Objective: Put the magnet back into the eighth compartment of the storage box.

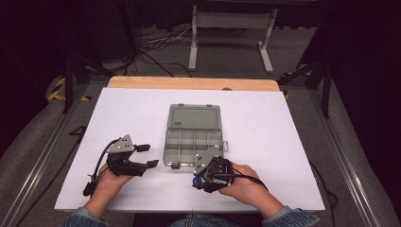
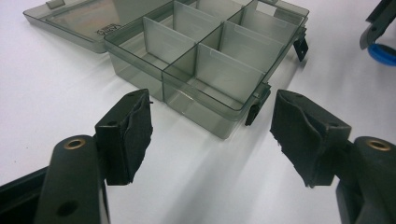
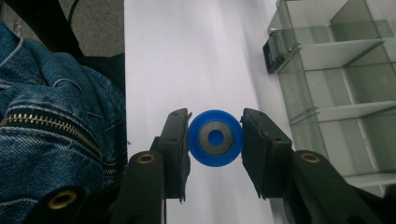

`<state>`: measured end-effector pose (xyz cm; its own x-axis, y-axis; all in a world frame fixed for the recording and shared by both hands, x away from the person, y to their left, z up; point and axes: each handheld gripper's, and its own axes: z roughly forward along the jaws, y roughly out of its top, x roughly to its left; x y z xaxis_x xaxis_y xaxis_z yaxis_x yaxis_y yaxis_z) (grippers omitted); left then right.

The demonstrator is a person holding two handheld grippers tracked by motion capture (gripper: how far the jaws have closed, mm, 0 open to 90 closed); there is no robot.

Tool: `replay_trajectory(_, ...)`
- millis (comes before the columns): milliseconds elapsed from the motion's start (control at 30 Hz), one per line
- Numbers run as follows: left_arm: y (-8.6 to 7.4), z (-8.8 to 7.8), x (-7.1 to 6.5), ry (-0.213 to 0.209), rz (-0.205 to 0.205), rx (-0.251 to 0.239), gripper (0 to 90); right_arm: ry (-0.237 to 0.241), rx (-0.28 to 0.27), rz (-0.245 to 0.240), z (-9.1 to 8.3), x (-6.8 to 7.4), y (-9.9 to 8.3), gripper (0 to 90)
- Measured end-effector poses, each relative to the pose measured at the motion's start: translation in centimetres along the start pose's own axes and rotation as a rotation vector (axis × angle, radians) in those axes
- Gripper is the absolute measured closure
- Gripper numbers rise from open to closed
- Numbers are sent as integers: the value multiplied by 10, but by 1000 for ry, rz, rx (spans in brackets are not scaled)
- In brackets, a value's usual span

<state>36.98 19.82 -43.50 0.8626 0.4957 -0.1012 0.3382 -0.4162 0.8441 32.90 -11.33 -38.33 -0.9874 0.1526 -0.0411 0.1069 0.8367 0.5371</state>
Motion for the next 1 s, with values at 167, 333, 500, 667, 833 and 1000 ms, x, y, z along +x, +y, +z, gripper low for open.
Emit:
replay_trajectory(167, 0, 0, 0, 0, -1, 0, 295, -14, -11, 5, -8, -4, 0, 625)
replay_trajectory(333, 0, 0, 0, 0, -1, 0, 295, -31, -23, 23, -16, -9, -1, 625)
replay_trajectory(500, 0, 0, 0, 0, -1, -2, 295, -48, -30, 40, -22, -15, -2, 625)
replay_trajectory(667, 0, 0, 0, 1, -5, -2, 295, -81, -27, 61, -25, -22, -5, 625)
replay_trajectory(833, 0, 0, 0, 1, -2, 0, 295, -95, -28, 80, -28, -28, -8, 625)
replay_trajectory(1000, 0, 0, 0, 1, -6, -1, 295, -110, -34, 107, -31, -36, -12, 625)
